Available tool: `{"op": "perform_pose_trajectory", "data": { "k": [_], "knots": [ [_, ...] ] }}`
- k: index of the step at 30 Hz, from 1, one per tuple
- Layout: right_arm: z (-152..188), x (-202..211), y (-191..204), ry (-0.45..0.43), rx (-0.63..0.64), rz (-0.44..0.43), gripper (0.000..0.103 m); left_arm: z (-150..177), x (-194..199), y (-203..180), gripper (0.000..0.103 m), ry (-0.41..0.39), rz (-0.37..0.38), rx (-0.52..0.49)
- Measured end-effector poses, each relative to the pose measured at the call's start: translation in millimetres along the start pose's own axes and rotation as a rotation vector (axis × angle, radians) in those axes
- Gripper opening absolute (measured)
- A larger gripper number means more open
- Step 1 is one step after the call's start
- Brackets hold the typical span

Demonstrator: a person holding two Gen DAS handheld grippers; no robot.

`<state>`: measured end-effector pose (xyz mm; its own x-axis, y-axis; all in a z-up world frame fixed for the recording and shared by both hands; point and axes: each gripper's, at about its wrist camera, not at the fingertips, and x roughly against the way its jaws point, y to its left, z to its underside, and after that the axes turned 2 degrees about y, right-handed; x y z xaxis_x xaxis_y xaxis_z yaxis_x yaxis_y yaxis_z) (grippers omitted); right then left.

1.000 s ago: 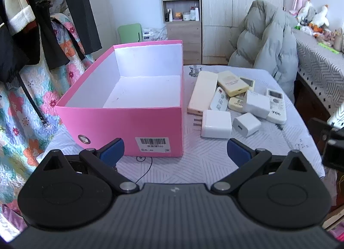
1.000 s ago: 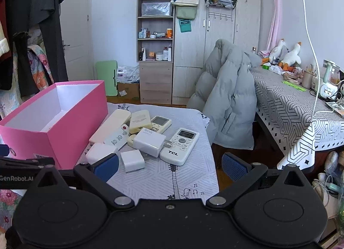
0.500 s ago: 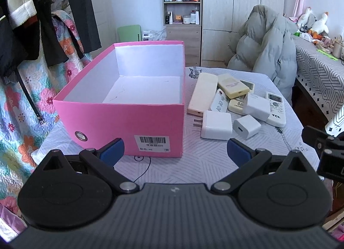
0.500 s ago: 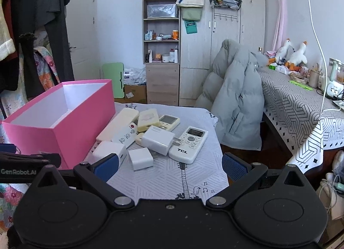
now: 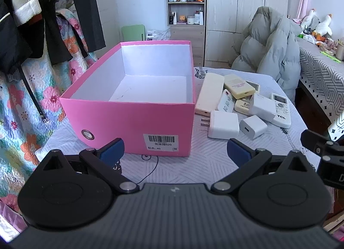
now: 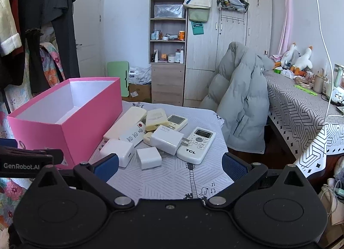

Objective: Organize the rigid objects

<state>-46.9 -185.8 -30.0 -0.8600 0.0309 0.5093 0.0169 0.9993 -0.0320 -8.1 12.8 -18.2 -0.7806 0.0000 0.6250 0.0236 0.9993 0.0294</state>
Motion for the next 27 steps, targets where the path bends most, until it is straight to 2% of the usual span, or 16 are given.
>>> {"op": "perform_pose_trajectory", "data": {
  "k": [13, 19, 22, 27],
  "knots": [
    [0, -2, -1, 0.022, -0.006, 0.007, 0.103, 0, 2, -1, 0.103, 0.001, -0.009, -0.016],
    [-4, -9, -3, 0.121, -0.057, -0.015, 0.103, -3, 1, 4, 0.103, 0.018, -0.010, -0.020],
    [-4, -9, -1, 0.123, -0.050, -0.007, 0.103, -4, 1, 7, 0.103, 0.021, -0.009, -0.029],
    [-4, -10, 5, 0.127, -0.030, -0.002, 0.103, -9, 2, 16, 0.103, 0.037, 0.034, -0.026]
  ]
}}
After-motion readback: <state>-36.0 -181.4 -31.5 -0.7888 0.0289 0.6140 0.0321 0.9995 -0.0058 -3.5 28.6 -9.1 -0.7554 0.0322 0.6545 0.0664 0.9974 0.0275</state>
